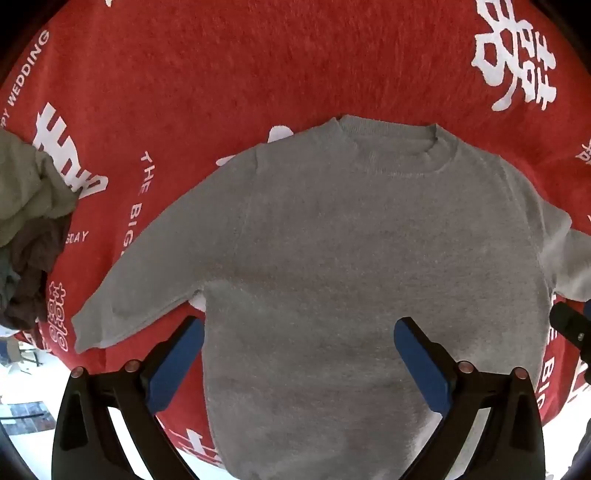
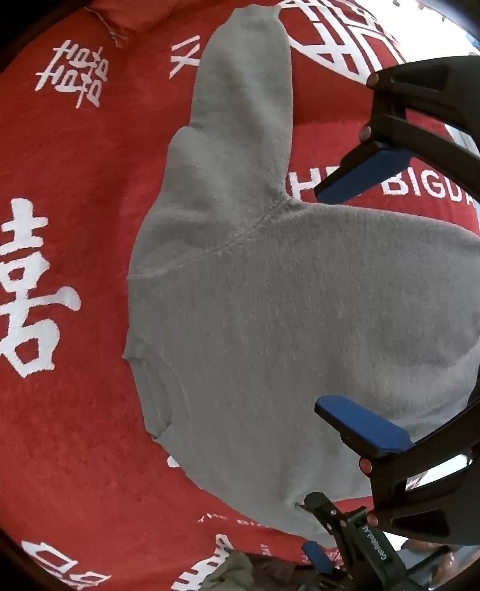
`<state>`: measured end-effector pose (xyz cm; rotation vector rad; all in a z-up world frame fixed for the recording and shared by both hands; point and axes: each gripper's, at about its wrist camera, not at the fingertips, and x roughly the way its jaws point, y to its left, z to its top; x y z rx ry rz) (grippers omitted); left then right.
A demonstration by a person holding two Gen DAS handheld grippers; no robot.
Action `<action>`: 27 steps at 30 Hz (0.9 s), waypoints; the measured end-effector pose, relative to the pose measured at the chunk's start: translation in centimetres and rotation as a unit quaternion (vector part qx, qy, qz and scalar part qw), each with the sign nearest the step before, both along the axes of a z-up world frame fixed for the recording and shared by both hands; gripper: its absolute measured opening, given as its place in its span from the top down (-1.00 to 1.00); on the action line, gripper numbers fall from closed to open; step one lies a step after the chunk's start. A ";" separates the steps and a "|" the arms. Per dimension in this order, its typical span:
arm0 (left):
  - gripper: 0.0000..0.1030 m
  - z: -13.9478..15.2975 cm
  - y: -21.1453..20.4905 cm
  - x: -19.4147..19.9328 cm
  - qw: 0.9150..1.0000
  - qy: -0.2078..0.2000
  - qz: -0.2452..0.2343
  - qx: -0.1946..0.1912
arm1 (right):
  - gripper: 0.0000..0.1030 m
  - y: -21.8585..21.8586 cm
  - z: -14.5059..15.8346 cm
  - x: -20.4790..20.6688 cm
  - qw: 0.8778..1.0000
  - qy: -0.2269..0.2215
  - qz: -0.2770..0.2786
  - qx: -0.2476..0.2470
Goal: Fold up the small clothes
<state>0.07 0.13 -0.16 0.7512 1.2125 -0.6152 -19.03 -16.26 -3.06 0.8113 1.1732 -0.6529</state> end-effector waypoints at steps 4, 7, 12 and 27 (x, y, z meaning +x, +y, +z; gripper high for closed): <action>-1.00 -0.7 1.2 0.4 0.999 0.032 -0.010 -0.023 | -1.00 0.0 0.0 0.5 1.000 0.018 -0.013 -0.018; -1.00 -0.6 2.1 1.2 0.998 0.050 -0.008 -0.036 | -1.00 0.8 -0.8 0.4 0.999 0.002 0.007 -0.036; -1.00 -0.4 0.9 0.5 0.998 0.059 -0.009 -0.037 | -1.00 1.3 -1.9 -0.4 1.000 -0.012 0.006 -0.013; -1.00 0.7 0.1 0.2 0.999 0.011 0.026 -0.030 | -1.00 1.2 -3.7 -0.4 0.996 0.069 0.002 -0.048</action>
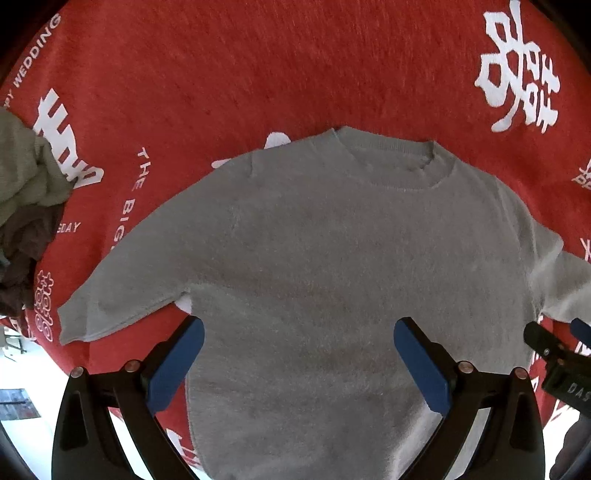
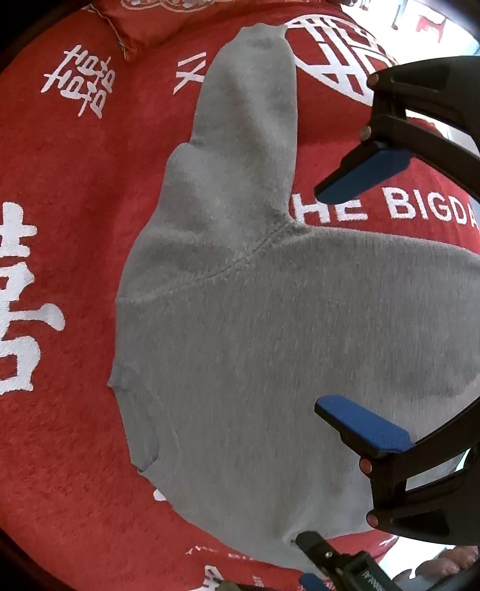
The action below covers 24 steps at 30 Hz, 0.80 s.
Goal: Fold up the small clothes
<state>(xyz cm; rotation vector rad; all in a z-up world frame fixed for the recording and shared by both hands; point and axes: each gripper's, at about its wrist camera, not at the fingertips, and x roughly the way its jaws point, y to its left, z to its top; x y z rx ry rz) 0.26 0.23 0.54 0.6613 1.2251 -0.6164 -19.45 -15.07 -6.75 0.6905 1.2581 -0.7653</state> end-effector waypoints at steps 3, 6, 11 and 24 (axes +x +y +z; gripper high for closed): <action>-1.00 -0.2 -0.3 0.2 1.000 0.002 0.010 0.007 | -1.00 0.3 0.0 0.4 1.000 0.002 0.002 -0.001; -1.00 -0.5 -0.4 0.3 1.000 0.002 0.015 0.018 | -1.00 0.3 0.0 0.3 1.000 0.003 0.004 0.002; -1.00 -1.0 -0.7 -0.2 1.000 0.013 0.000 0.015 | -1.00 0.4 0.1 0.5 1.000 0.007 0.006 0.000; -1.00 -2.4 -1.1 -1.6 0.999 0.034 -0.019 0.036 | -1.00 0.8 -1.2 0.8 0.999 0.031 0.011 0.025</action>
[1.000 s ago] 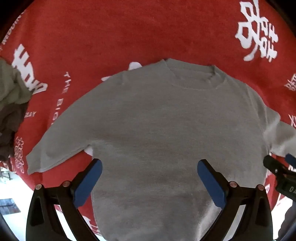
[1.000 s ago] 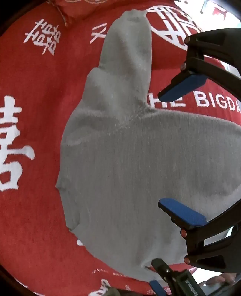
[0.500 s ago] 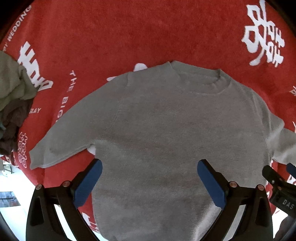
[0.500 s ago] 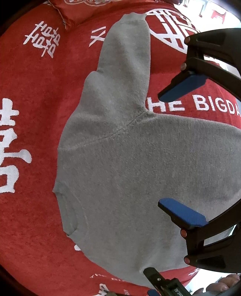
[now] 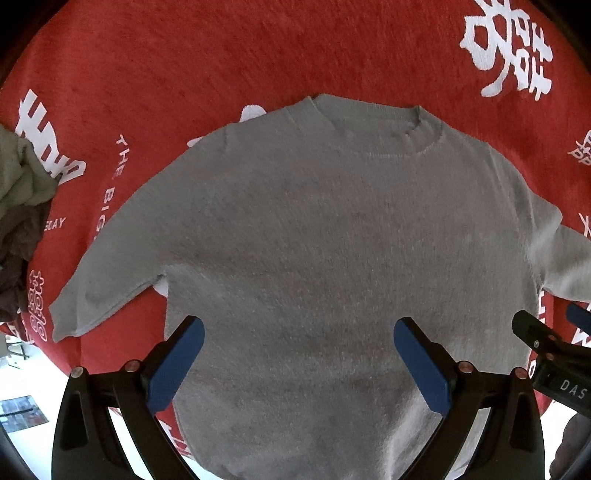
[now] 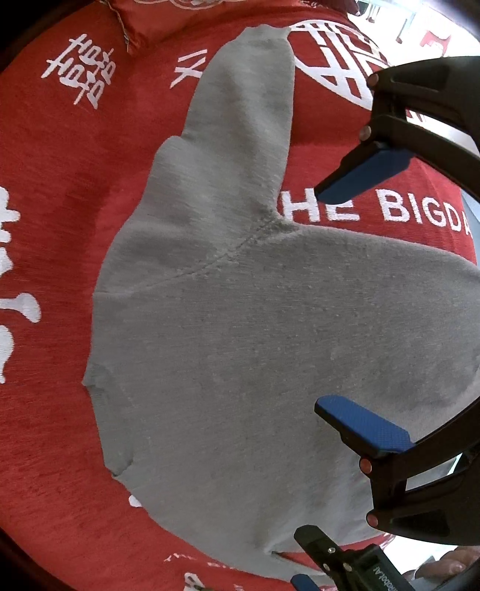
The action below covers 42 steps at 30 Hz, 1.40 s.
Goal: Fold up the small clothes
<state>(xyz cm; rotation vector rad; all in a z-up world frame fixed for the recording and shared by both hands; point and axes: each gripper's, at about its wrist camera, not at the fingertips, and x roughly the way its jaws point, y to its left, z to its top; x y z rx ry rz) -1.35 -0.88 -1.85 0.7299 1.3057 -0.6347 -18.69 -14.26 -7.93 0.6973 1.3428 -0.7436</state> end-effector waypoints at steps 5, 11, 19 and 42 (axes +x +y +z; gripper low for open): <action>-1.00 -0.5 0.1 0.0 1.000 0.007 -0.001 0.008 | -1.00 0.1 0.0 0.3 1.000 -0.001 0.001 -0.001; -1.00 -0.9 0.3 0.3 1.000 0.013 0.002 0.008 | -1.00 0.2 0.0 0.0 1.000 -0.003 0.002 -0.001; -1.00 -1.1 0.5 0.6 1.000 0.010 0.007 0.010 | -1.00 0.6 0.1 0.6 1.000 -0.001 0.002 -0.001; -1.00 -1.2 0.8 1.2 1.000 0.012 -0.003 -0.015 | -1.00 0.7 -0.7 1.1 1.000 -0.009 -0.001 0.006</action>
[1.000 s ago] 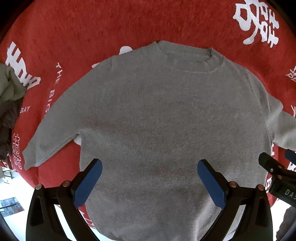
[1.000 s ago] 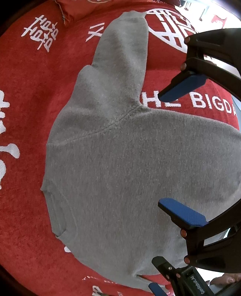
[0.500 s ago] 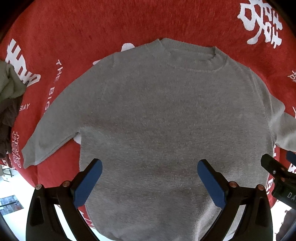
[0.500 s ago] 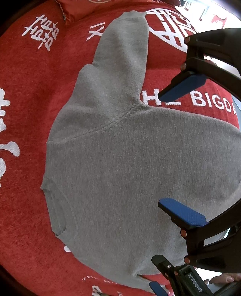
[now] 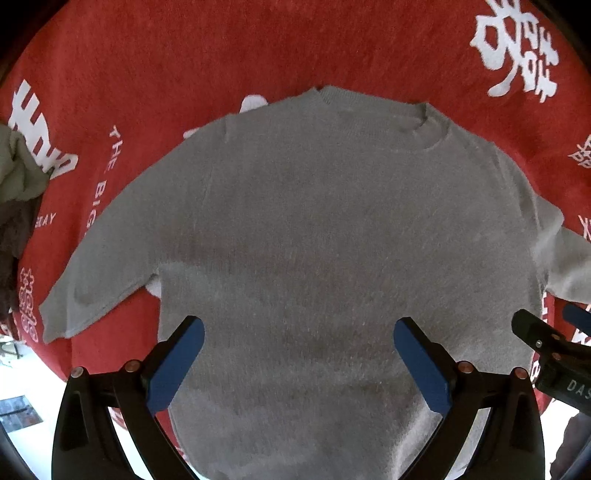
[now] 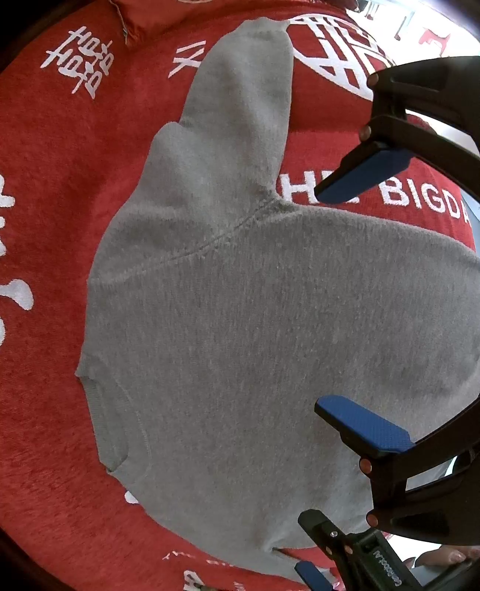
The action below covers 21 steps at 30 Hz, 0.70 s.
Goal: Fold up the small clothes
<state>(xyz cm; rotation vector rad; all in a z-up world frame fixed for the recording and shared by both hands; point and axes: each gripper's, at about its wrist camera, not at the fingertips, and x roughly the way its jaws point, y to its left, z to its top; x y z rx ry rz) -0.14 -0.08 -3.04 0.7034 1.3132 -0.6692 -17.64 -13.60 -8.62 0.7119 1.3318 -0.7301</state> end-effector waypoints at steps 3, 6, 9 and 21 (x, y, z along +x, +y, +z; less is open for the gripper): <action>-1.00 0.3 -0.1 -0.1 1.000 0.000 -0.014 -0.013 | -1.00 0.1 0.2 0.2 1.000 -0.010 -0.001 -0.004; -1.00 0.2 -0.1 -0.2 1.000 0.003 -0.023 -0.010 | -1.00 0.2 0.6 0.0 1.000 -0.027 -0.006 -0.002; -1.00 0.0 0.0 -0.2 1.000 0.019 -0.015 -0.005 | -1.00 0.1 0.7 -0.3 0.999 -0.041 -0.014 0.000; -1.00 -0.1 0.0 0.1 0.999 0.032 -0.019 0.001 | -1.00 0.1 0.9 -0.5 1.000 -0.018 -0.019 0.012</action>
